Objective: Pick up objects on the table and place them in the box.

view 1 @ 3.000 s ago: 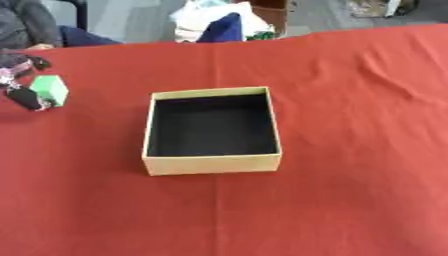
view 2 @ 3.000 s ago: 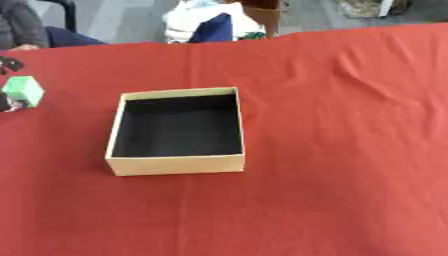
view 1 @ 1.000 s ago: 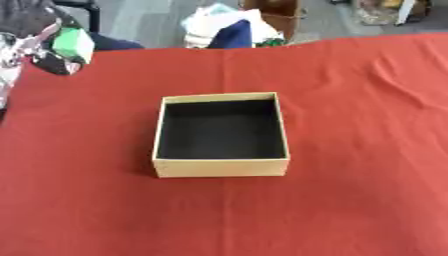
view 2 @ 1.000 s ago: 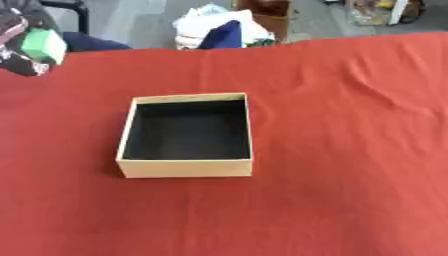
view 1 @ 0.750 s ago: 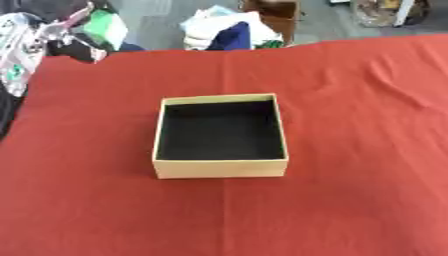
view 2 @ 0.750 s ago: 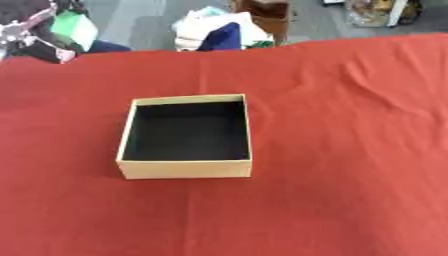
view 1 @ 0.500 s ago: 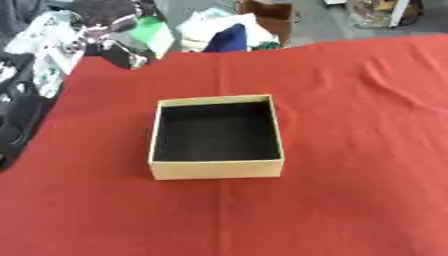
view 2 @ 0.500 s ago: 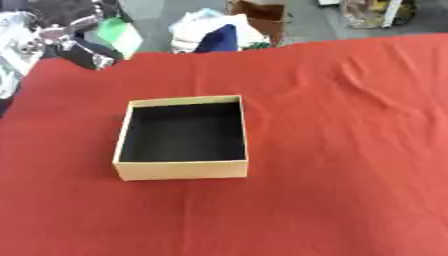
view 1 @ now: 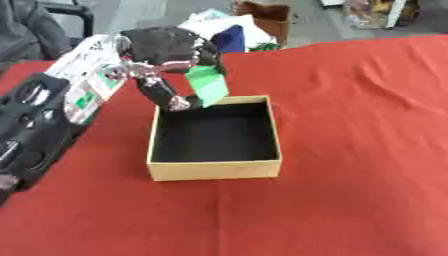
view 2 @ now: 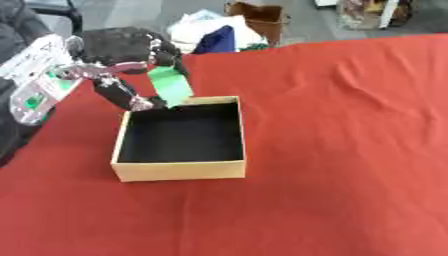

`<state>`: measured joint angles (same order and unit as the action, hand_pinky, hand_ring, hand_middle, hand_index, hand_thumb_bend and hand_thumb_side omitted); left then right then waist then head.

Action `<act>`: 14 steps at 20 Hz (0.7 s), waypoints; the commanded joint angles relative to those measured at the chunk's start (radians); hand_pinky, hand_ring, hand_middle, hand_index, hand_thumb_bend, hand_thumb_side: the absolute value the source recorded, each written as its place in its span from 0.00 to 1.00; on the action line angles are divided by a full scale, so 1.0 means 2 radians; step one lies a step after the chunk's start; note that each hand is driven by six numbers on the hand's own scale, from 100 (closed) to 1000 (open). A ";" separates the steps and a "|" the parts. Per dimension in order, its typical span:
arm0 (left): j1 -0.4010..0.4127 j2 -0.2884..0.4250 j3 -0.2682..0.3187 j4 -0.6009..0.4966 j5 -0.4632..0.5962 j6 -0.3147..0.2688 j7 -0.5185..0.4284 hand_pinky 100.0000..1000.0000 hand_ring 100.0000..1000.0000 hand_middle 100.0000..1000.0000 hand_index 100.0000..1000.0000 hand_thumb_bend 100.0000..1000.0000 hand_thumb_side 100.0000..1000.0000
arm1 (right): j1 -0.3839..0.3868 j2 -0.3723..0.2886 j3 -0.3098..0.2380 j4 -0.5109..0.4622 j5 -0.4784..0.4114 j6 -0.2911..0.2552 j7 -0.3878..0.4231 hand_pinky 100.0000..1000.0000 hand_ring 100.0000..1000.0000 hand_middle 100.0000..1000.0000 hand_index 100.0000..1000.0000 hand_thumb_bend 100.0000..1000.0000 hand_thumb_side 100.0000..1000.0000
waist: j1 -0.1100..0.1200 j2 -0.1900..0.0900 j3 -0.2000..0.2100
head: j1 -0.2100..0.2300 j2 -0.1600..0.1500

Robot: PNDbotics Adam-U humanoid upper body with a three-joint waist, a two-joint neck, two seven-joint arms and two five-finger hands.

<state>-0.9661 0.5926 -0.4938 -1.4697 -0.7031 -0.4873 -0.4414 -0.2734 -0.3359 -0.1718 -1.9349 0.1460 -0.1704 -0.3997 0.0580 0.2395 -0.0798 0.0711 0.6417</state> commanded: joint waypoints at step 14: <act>0.042 -0.002 -0.003 -0.012 -0.011 0.024 -0.083 0.78 0.70 0.58 0.80 0.13 0.00 | -0.008 -0.008 -0.003 -0.006 0.002 -0.002 0.002 0.61 0.73 0.81 0.92 0.00 0.48 | -0.003 -0.010 0.001 | -0.013 -0.006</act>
<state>-0.8702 0.5782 -0.5181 -1.4919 -0.7113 -0.4390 -0.6094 -0.2779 -0.3359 -0.1719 -1.9349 0.1464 -0.1707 -0.3994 0.0576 0.2395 -0.0780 0.0491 0.6403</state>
